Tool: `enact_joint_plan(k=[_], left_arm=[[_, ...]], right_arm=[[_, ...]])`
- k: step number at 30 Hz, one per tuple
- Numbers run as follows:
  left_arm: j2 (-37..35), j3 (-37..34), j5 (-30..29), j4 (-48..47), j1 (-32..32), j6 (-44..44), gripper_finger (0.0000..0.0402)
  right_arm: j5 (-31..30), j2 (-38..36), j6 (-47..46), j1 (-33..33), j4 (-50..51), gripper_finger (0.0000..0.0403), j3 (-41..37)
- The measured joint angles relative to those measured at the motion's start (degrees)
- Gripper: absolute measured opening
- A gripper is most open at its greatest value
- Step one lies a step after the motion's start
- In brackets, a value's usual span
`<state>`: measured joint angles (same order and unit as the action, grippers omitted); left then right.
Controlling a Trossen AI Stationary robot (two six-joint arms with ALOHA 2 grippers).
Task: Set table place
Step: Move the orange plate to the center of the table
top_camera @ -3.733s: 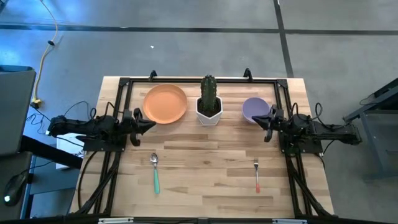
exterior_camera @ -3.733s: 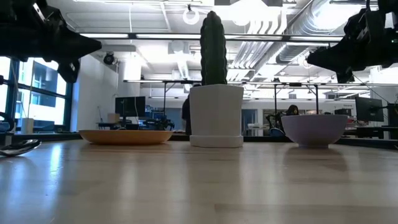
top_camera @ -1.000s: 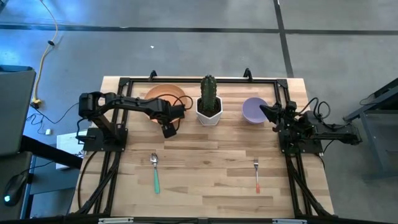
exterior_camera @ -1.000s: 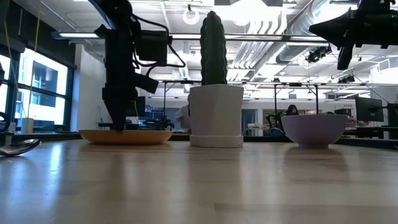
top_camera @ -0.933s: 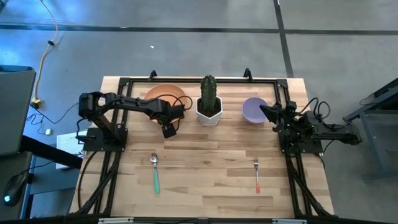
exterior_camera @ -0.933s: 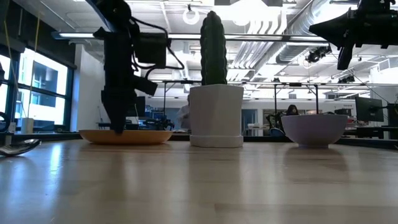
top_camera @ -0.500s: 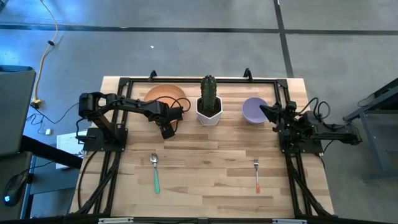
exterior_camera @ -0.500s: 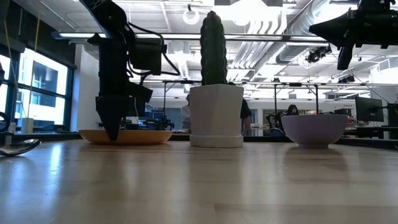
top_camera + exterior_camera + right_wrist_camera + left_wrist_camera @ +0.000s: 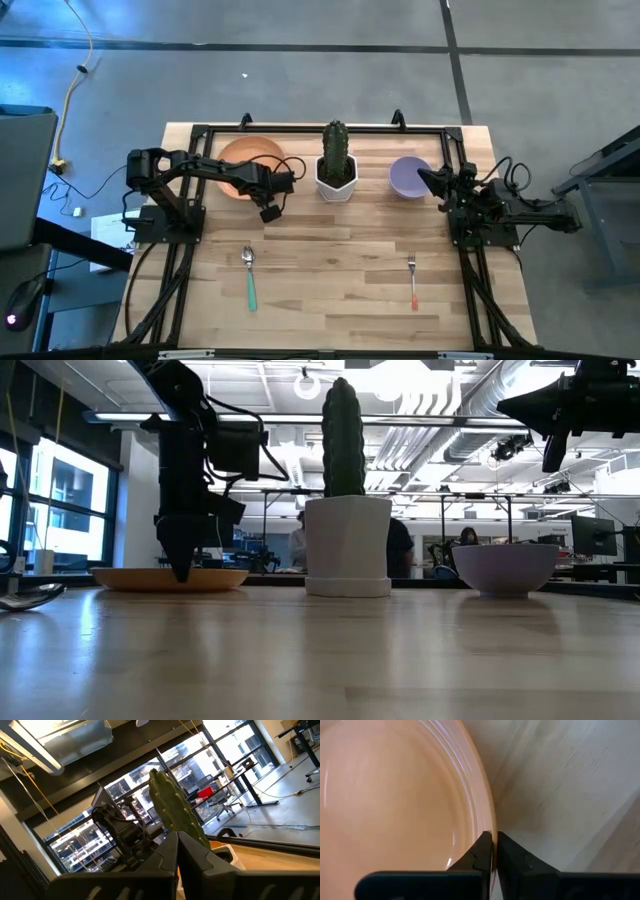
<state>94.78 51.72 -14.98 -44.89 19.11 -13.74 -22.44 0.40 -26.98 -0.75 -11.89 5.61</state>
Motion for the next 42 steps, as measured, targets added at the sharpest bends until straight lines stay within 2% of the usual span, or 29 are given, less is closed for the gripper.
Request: enact_joint_plan(k=[6,15,22,29,35,42], left_arm=[[-0.02,1.30,0.65,-2.17,0.00,-0.22,0.0002],[-2.69,10.27,0.96,-11.22,-0.48,0.44,0.0001],[-6.72,18.95,-4.76,-23.50,-4.26,-1.95,0.0001],[-7.58,27.34,-5.97,-33.39,-13.43,-9.00,0.0000],[-7.61,31.09,-5.12,-34.02,-24.37,-19.66,0.0000],[-5.97,31.50,-4.04,-32.11,-36.25,-36.06,0.0000]], right_arm=[[-0.06,0.00,0.00,-0.02,-0.01,0.0000,0.00],[-0.98,0.00,0.31,-0.01,-0.02,0.0000,0.00],[-1.14,0.00,0.48,0.00,0.01,0.0000,0.00],[-1.53,0.00,1.51,0.00,0.01,0.0000,0.00],[-1.51,0.00,1.35,-0.01,0.01,0.0000,0.00],[-0.57,0.00,-0.10,-0.01,0.03,0.0000,0.00]])
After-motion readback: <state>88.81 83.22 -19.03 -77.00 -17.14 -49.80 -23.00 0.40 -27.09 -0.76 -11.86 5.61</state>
